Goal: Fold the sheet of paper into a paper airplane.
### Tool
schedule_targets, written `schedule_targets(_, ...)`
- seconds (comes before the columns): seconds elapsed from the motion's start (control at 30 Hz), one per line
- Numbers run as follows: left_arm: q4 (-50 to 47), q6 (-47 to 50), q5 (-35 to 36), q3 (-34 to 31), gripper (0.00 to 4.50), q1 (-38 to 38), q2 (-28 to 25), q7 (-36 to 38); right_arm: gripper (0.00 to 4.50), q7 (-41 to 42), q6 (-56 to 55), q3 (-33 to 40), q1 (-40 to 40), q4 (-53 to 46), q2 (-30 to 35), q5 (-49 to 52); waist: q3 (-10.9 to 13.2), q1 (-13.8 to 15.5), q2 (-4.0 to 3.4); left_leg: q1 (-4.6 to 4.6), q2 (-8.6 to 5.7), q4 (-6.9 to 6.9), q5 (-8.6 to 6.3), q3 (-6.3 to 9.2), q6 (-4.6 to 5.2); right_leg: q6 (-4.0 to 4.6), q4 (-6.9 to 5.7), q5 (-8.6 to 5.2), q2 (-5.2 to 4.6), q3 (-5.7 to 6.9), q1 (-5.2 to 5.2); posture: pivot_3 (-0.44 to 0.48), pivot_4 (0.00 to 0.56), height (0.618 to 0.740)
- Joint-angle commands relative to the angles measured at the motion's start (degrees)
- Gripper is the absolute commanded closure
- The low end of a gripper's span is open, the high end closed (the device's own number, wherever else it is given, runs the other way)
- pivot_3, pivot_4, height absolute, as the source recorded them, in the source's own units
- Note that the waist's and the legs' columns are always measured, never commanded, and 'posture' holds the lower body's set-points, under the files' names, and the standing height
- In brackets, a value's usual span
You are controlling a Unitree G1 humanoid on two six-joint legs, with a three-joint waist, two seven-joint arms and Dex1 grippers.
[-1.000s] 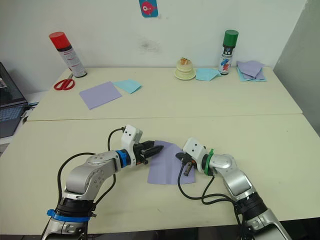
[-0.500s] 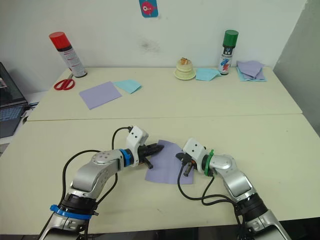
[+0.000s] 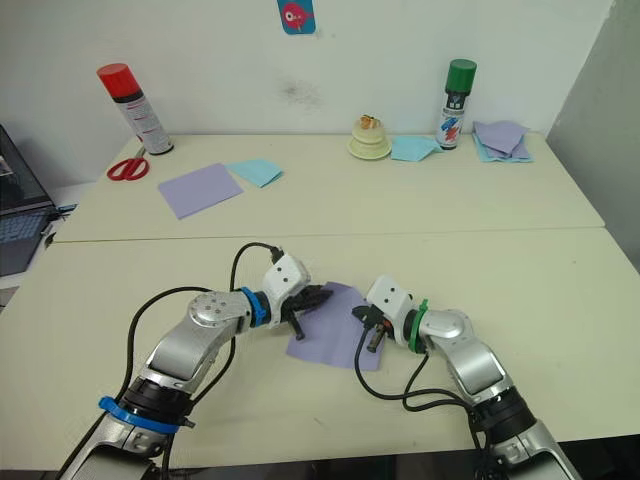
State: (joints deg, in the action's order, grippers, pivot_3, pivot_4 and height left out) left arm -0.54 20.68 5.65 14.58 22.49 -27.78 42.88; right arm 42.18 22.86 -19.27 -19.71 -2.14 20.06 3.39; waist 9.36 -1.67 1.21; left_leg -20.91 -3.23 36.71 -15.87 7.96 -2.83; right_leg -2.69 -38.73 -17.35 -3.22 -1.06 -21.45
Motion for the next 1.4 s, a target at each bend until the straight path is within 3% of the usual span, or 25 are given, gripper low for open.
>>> schedule_targets(0.03, -2.2, -2.3, -1.9, 0.9, 4.48, -0.3, 0.2, -0.4, 4.5, -0.3, 1.3, -0.3, 1.1, 0.1, 0.2, -0.4, 0.0, 0.0, 0.0, 0.0, 0.0, 0.0, 0.0, 0.0, 0.01, 0.0, 0.0, 0.0, 0.0, 0.01, 0.0, 0.0, 0.15, 0.74)
schedule_targets(0.7, -5.2, -10.8, -18.7, 10.5, 4.48, 0.0, -3.6, 2.5, 4.5, -0.8, 1.1, 0.1, 1.1, 1.1, 0.2, -0.4, 0.0, 0.0, 0.0, 0.0, -0.03, 0.0, -0.02, 0.0, 0.04, -0.01, 0.0, 0.0, 0.02, 0.03, 0.02, 0.0, 0.15, 0.74)
schedule_targets(1.13, -4.4, -10.7, -22.7, 11.2, 4.48, 0.9, -3.3, 4.3, 4.5, -4.5, -0.4, 6.1, -2.5, 2.9, -4.9, 3.1, 0.0, 0.0, -0.06, 0.0, -0.07, 0.0, -0.02, 0.0, 0.05, -0.01, -0.04, 0.0, 0.04, 0.03, 0.02, 0.0, 0.15, 0.74)
schedule_targets(1.4, -4.3, -10.5, -23.4, 11.3, 4.48, 0.7, -3.0, 4.2, 4.5, -3.8, -1.5, 2.4, -5.0, 7.4, -6.4, 0.8, 0.0, 0.0, -0.07, 0.0, -0.06, 0.0, -0.02, -0.01, 0.06, -0.01, -0.04, 0.0, 0.04, 0.03, 0.01, 0.0, 0.15, 0.74)
